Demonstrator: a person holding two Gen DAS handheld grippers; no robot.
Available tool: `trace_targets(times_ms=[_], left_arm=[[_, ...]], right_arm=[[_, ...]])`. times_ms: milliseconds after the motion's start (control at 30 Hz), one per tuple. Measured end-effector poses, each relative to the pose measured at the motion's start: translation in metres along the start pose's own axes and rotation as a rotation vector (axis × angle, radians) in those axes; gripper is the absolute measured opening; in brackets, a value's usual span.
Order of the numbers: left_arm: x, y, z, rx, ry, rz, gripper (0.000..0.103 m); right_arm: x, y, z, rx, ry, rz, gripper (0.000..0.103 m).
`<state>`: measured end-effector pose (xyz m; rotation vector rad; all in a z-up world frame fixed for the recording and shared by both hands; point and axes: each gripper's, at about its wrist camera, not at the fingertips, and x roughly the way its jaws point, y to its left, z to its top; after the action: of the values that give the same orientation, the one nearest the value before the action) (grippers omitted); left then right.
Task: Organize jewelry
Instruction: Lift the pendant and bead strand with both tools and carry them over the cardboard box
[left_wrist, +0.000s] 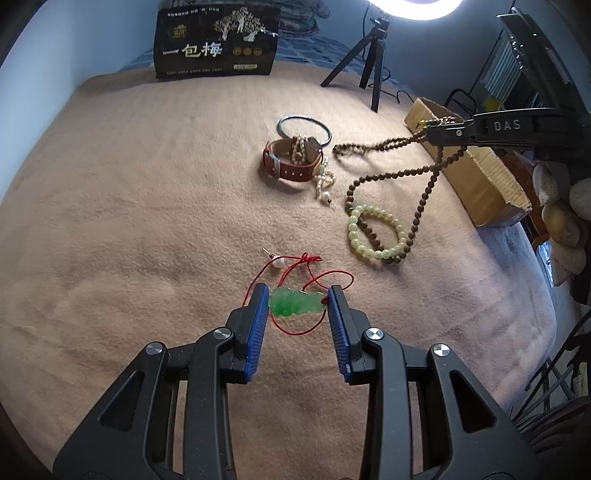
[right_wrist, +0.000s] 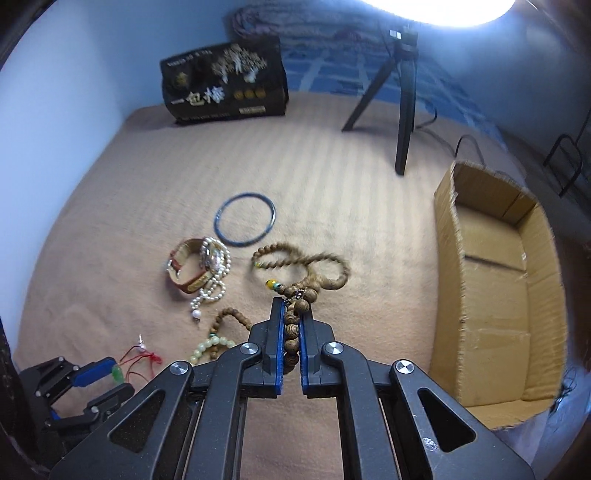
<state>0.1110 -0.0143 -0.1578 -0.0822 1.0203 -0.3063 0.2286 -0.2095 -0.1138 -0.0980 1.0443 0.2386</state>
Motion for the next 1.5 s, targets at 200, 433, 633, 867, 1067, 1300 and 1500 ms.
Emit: trace_targets(times_ms=[200,433,633,867,1067,1300,1500], left_arm=[[-0.014,0.0,-0.002,0.005,-0.02,0.0,0.033],[-0.032,-0.006,-0.002,0.02,-0.044,0.0,0.033],[-0.053,-0.014,0.007,0.037,-0.083,-0.018,0.033],[-0.079,-0.023,0.023,0.053,-0.14,-0.045,0.033],[-0.098,-0.033,0.036,0.078,-0.176,-0.062,0.033],[-0.119,-0.045,0.053,0.102,-0.215,-0.081,0.033],[-0.126,-0.06,0.066,0.131,-0.236,-0.095,0.033]], right_arm=[[-0.031,0.0,-0.004,-0.02,-0.049,0.001,0.005],[-0.057,0.003,-0.005,-0.037,-0.097,-0.004,0.005],[-0.087,-0.002,-0.007,-0.029,-0.149,-0.005,0.005],[-0.119,-0.01,-0.007,-0.017,-0.205,0.003,0.005],[-0.141,-0.013,-0.009,-0.018,-0.241,0.015,0.005],[-0.16,-0.02,-0.014,-0.011,-0.274,0.018,0.005],[-0.173,-0.033,-0.018,0.003,-0.299,0.007,0.005]])
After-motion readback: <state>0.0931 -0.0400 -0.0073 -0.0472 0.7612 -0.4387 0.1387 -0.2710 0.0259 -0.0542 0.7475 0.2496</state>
